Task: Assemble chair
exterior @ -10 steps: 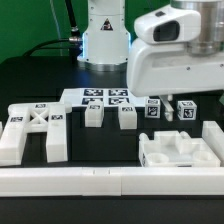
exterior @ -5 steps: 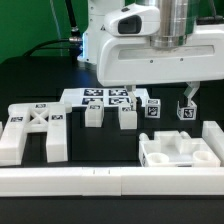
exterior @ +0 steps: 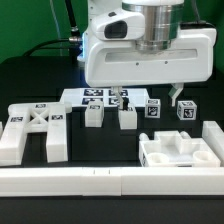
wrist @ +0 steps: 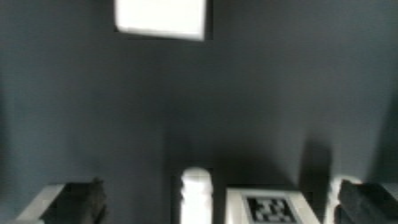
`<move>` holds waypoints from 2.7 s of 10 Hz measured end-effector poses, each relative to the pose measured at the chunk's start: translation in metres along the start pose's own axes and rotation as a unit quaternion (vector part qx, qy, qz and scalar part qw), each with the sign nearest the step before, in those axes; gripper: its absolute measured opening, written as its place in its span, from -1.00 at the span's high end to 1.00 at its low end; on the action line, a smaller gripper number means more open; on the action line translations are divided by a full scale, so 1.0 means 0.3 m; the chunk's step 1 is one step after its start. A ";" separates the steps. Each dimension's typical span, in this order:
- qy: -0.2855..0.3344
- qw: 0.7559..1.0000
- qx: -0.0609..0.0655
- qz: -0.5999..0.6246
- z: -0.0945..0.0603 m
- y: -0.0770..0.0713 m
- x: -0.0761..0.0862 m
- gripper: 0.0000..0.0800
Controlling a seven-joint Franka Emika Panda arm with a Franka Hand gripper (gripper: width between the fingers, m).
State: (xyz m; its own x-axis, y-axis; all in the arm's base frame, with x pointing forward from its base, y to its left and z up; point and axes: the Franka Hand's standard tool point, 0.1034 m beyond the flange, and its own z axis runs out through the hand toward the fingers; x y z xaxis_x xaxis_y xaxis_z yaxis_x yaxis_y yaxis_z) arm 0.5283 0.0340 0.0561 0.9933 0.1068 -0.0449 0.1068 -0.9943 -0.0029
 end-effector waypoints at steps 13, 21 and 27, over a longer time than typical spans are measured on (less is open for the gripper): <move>-0.322 0.946 0.026 0.014 0.049 0.074 -0.134 -0.62; -0.439 0.898 0.033 0.003 0.168 0.053 -0.157 -0.62; -0.433 0.901 0.031 0.001 0.181 0.045 -0.153 0.28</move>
Offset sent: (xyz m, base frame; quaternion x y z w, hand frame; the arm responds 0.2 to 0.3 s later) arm 0.0000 0.0000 0.0000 0.0000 0.0000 0.0000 1.0000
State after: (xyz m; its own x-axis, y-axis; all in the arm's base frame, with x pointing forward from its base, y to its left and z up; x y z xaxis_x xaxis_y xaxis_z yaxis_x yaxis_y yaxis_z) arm 0.4817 0.0157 0.0039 0.5835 0.0905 -0.8070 0.0768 -0.9955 -0.0562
